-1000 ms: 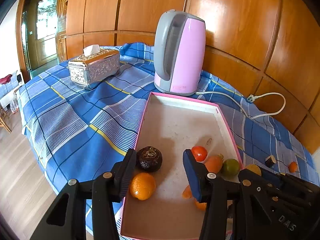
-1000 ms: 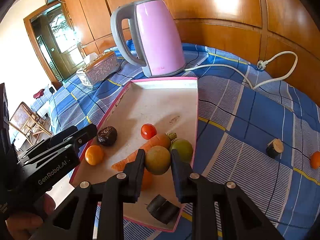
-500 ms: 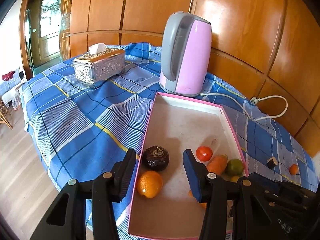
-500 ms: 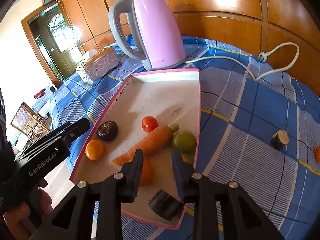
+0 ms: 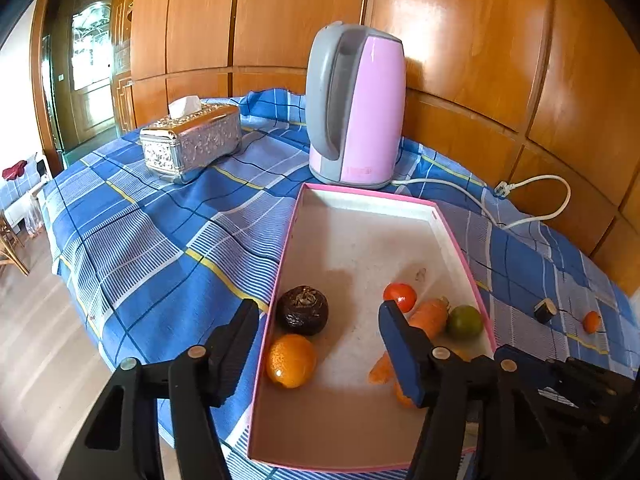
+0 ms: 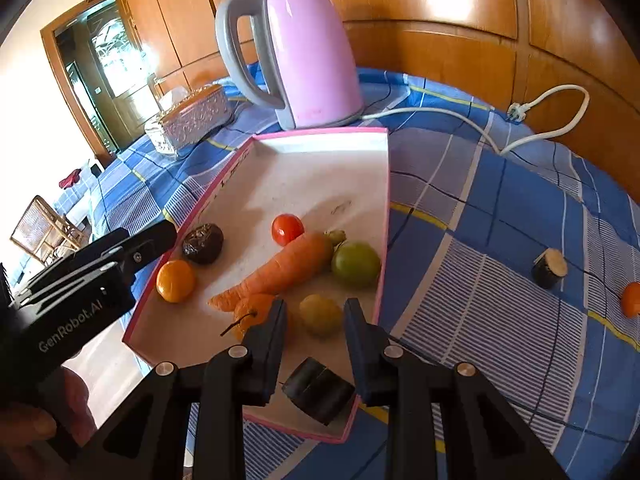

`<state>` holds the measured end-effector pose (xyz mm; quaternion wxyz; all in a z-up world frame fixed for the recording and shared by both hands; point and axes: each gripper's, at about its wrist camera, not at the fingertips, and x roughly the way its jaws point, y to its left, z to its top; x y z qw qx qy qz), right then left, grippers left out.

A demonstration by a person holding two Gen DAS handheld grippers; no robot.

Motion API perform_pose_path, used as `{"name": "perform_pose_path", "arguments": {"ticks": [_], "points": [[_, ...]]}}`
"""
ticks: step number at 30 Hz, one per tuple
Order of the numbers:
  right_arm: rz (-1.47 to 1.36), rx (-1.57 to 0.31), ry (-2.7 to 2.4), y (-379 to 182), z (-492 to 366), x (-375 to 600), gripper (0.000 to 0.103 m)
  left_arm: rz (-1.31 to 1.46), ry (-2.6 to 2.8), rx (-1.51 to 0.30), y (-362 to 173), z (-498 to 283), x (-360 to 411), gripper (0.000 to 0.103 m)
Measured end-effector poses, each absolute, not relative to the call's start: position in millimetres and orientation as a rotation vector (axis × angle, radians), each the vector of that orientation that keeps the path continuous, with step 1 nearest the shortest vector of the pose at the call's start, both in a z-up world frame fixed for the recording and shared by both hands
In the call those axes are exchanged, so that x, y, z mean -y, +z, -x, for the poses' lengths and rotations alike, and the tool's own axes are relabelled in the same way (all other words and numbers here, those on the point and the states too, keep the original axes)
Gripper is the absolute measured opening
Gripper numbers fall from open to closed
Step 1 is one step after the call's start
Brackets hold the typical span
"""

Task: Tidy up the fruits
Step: 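Move both tools away from the tray toward the eggplant piece and tangerine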

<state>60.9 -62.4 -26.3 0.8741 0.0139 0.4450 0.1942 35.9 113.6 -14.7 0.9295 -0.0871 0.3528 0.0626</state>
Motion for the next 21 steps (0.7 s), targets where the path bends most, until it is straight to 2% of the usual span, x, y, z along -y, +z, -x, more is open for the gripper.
{"name": "perform_pose_path", "arguments": {"ticks": [21], "points": [[-0.073,-0.845,0.304,-9.6,-39.3,86.3,0.03,0.138,0.037,-0.71,-8.2,-22.6,-85.4,0.064]]}}
